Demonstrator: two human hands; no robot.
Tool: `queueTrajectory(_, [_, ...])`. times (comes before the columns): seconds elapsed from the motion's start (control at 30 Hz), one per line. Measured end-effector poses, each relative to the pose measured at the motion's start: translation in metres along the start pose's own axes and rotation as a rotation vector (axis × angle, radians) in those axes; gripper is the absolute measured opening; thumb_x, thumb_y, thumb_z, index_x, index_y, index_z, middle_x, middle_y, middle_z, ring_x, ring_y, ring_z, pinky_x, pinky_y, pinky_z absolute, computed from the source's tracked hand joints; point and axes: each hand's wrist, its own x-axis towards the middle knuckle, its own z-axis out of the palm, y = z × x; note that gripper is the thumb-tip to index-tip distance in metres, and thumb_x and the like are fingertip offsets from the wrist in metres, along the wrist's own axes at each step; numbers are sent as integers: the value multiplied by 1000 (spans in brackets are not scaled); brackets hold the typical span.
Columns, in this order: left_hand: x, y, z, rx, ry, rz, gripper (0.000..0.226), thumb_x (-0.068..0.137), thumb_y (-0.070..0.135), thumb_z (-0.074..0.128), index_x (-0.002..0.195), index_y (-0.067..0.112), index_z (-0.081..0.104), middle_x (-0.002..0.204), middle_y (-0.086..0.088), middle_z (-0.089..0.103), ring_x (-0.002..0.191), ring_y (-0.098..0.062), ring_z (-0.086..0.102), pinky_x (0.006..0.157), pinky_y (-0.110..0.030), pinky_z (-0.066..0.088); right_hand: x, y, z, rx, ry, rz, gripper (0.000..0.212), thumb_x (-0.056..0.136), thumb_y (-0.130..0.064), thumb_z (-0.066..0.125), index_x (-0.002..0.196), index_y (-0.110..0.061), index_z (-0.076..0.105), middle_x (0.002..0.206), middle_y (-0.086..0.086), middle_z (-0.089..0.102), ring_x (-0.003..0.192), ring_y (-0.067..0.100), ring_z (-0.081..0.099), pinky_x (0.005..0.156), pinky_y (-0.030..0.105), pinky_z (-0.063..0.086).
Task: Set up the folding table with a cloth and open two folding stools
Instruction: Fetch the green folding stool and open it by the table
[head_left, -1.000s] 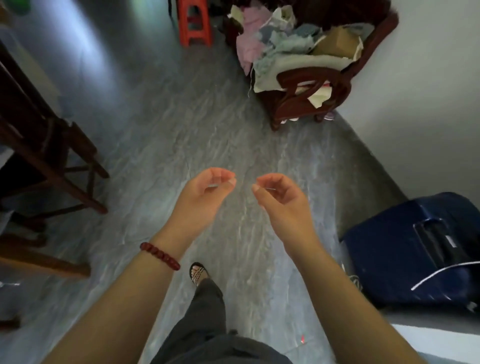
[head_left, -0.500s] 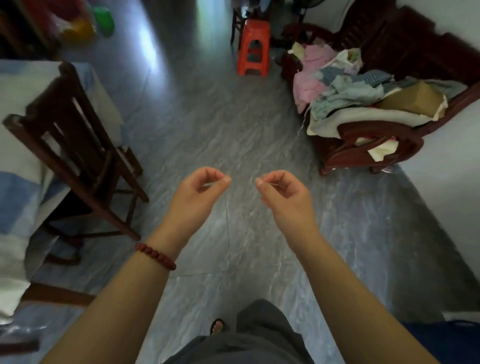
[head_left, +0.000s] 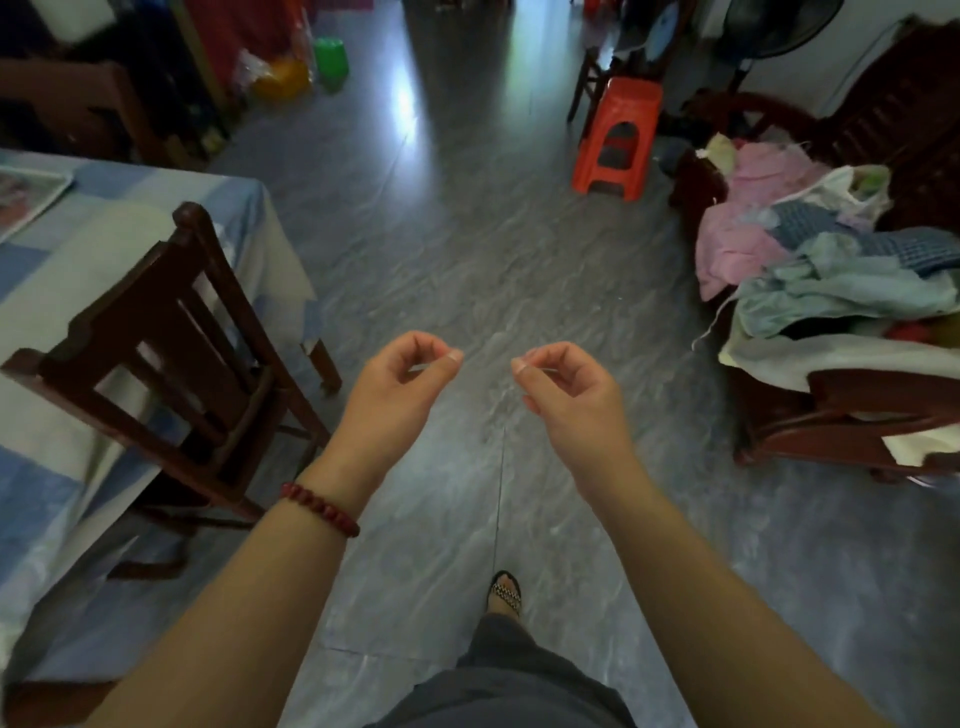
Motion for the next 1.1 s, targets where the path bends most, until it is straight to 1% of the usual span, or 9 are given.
queueTrajectory(0.17, [94,20,19,-52,37,29,13,88,18,62,78,26,57,85,6,62,86,-9,59,60,-5,40,103,-12,3,28,-63,-32,23,82,-10,69,68,-23,57,71,-7,59,69,6,54,76,30,45])
queueTrajectory(0.3, [148,23,17,-81,57,17,13,89,19,60,90,32,60,94,6,63,91,-9,60,66,-12,40,166,-15,15,6,-100,-38,18,84,-7,67,76,-22,62,75,-9,62,70,4,55,74,26,45])
queueTrajectory(0.47, [223,20,4,-82,94,25,25,89,22,61,100,45,59,98,3,64,82,0,60,64,-6,42,246,-15,41,-7,-164,-40,21,85,-5,65,86,-26,66,80,-9,62,69,1,55,71,21,44])
queueTrajectory(0.6, [302,18,-12,-76,104,30,32,89,24,60,104,52,56,97,6,68,84,2,63,66,-10,43,325,-16,71,-35,-200,-49,25,85,-10,66,91,-35,68,83,-12,62,76,1,57,73,23,46])
queueTrajectory(0.67, [347,17,-24,-67,113,30,34,89,27,60,104,56,54,100,6,68,87,0,64,69,-12,42,368,-18,92,-40,-202,-57,22,85,-10,67,88,-32,67,80,-14,62,76,1,57,75,24,46])
queueTrajectory(0.73, [395,20,-38,-52,119,28,34,89,27,60,106,56,54,100,6,67,87,1,64,69,-12,42,411,-23,117,-34,-180,-42,19,84,-8,67,78,-25,62,75,-14,61,71,1,57,76,25,46])
queueTrajectory(0.8, [442,26,-53,-54,126,38,34,90,24,60,109,51,54,97,7,66,83,4,63,67,-9,43,453,-31,142,-18,-169,-32,23,84,-5,67,73,-23,57,71,-11,60,66,0,55,74,25,46])
queueTrajectory(0.93, [526,42,-81,-61,124,72,32,90,16,59,113,38,56,93,5,63,76,9,60,64,-3,41,527,-46,189,6,-191,-63,20,84,-2,65,79,-21,59,77,-7,60,66,-1,55,70,20,45])
queueTrajectory(1.1, [598,44,-112,-42,135,60,30,89,23,60,105,47,57,100,3,65,82,2,62,63,-4,42,594,-54,236,23,-206,-53,23,85,-2,64,91,-24,63,78,-9,60,65,-6,55,72,20,46])
